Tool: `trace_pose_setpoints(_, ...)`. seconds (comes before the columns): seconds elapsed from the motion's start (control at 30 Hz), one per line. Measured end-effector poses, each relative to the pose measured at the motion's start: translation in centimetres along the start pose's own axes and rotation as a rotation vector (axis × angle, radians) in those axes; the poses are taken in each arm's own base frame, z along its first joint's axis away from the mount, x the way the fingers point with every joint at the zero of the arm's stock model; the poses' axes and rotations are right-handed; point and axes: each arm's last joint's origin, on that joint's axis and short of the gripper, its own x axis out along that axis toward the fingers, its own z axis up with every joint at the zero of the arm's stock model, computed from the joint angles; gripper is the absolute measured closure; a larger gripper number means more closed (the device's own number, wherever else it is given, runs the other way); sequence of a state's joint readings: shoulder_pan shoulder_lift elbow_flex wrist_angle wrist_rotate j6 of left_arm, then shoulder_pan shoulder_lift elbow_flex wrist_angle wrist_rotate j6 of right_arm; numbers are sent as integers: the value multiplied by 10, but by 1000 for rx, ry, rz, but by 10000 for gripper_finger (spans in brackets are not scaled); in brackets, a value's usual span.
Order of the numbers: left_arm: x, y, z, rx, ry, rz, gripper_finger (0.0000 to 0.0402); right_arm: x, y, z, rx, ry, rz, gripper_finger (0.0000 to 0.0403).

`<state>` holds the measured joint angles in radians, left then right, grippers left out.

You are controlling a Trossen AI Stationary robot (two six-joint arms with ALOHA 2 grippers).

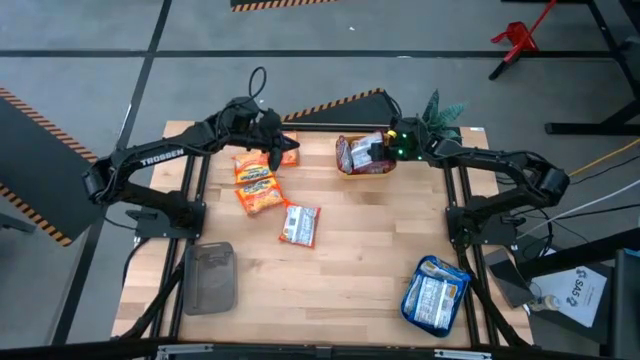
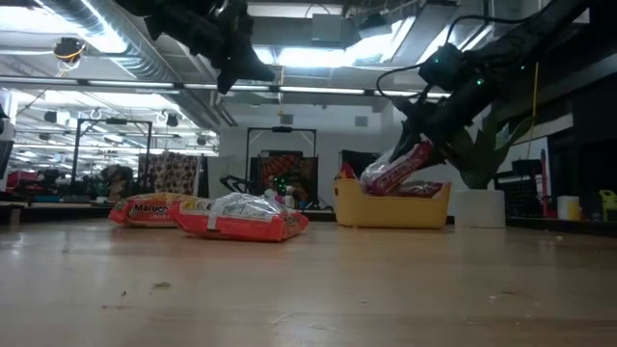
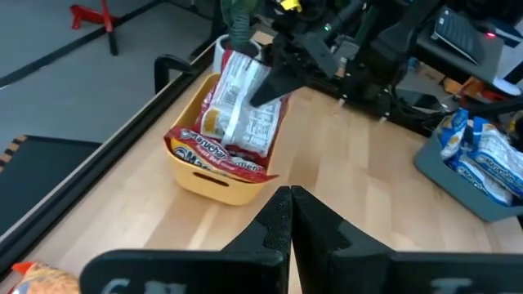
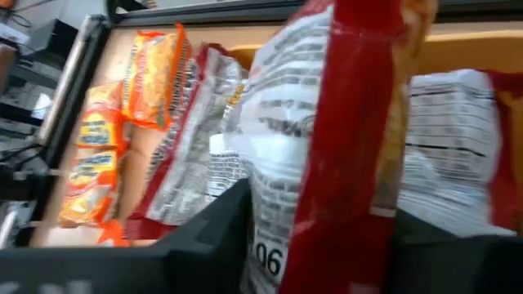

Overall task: Sort Maruchan noodles
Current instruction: Put the red noodle pack into the yellow bin

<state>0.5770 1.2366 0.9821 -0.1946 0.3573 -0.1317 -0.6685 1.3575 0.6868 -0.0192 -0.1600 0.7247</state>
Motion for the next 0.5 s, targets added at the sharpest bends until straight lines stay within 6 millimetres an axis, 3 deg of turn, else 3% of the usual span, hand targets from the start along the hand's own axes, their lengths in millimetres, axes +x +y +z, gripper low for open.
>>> trace_pose_setpoints(0.2,-1,2,0,-20,-2,7,401,0,-1,-1,7,7,-9,179)
trace_pose_setpoints(0.5,-1,2,-2,-29,18,8,401,-19,22,24,-76,37,-157,178)
